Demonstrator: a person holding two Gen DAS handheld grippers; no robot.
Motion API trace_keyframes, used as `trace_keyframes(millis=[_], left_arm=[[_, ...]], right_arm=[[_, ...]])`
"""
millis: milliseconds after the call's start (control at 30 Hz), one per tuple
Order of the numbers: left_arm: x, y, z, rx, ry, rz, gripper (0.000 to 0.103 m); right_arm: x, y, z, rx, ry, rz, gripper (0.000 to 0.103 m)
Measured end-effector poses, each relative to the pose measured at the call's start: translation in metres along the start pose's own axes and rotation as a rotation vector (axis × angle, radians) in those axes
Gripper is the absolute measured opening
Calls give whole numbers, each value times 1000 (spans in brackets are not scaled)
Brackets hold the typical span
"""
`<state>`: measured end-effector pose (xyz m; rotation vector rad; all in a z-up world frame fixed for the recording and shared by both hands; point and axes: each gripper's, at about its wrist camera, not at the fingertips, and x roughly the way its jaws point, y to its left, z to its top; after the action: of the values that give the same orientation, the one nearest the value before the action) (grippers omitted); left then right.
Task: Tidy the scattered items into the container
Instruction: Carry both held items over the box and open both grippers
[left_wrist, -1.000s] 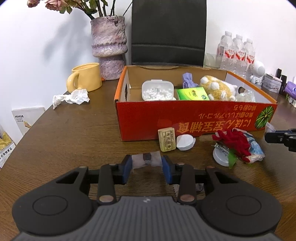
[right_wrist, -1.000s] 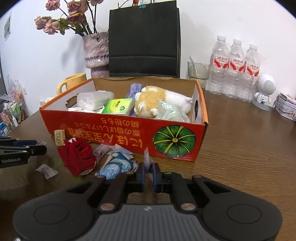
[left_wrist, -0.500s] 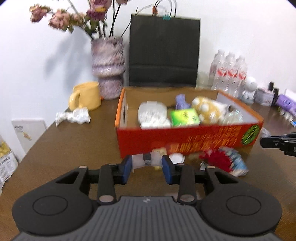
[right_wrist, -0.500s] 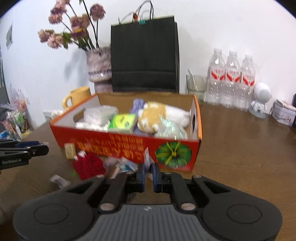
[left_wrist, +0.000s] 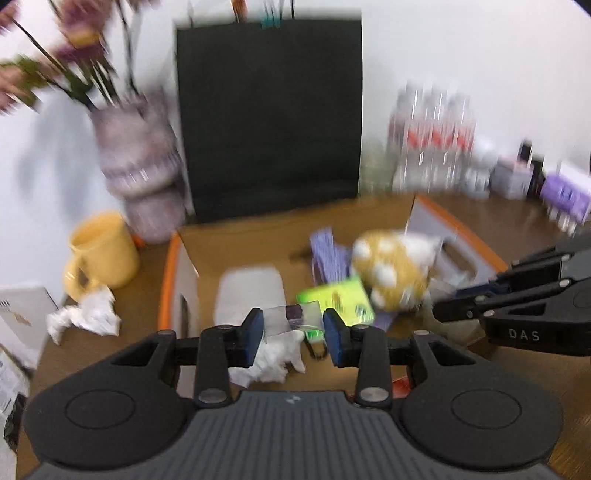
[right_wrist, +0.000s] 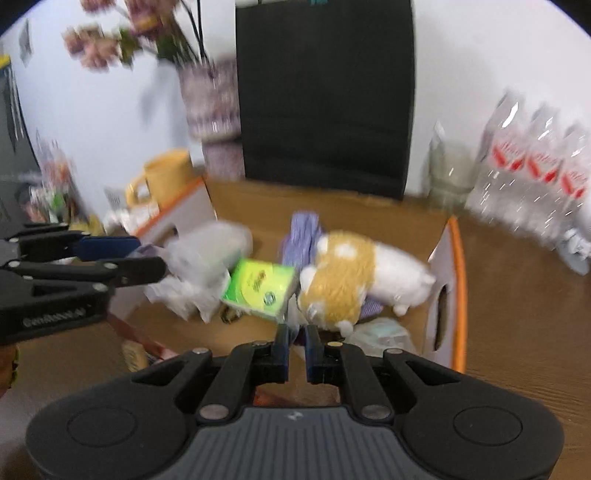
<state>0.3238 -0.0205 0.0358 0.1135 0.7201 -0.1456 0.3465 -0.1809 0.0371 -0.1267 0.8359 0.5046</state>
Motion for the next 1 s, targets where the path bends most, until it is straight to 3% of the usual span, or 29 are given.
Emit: trace_keyframes(millis=[100,233,300,367,500,533,633,767,1000], left_arm=[[34,3,1,-25,112,-12,36],[47,8,-5,-66,154,-15,41],[44,11,-6,-72,132,-16,50],[35,13,-6,-72,97,-5,65],[-3,26,-12,-97,-12,-10,90],[-12,28,-14,-107,-43,-14,98],[-45,34,-32,-127,-137,-36,103],[-69,39,-66,-151,-171,-50,103],[-79,37,-130,-207,-110,-39,103]], right_arm=[[24,-2,6,17,74,7,7],[41,-3,8,41,112,-2,12],[39,-4,9,55,104,-3,25],[30,-4,10,63,74,5,58],[-6,0,6,39,-14,25,74],[-18,1,2,30,-42,28,88],[-51,10,-18,-21,-115,11,103],[-74,19,-56,-37,-145,-4,103],[-76,29,-117,46,-163,-16,103]])
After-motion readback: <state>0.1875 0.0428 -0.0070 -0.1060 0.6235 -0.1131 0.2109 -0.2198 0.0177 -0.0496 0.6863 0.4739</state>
